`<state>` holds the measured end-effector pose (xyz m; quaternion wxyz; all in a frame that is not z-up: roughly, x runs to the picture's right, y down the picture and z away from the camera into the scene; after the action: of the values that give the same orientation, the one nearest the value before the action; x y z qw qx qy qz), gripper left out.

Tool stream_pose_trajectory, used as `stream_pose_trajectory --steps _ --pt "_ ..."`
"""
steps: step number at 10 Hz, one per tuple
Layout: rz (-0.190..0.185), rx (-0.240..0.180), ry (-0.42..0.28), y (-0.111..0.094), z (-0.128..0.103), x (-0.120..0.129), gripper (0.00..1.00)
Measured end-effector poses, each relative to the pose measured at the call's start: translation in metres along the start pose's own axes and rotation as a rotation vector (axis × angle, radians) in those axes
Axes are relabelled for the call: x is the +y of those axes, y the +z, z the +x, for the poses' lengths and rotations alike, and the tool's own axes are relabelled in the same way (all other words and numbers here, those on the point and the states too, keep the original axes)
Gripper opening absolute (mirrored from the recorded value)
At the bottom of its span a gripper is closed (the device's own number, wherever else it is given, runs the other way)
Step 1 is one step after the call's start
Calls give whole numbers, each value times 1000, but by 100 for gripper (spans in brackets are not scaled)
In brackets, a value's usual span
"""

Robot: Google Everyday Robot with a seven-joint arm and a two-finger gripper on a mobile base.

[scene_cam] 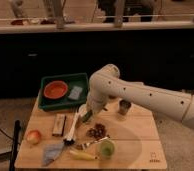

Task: Place pepper in paper cup

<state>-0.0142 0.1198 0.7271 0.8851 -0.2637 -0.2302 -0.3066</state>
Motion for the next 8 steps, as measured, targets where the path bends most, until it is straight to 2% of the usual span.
stream_pose_trajectory --steps 3,4,8 --pt "69 -57 -22 -8 -9 -19 1" --pt "99 -91 -24 -11 -11 -25 1" --pt "167 -201 -37 -20 -29 -44 1"
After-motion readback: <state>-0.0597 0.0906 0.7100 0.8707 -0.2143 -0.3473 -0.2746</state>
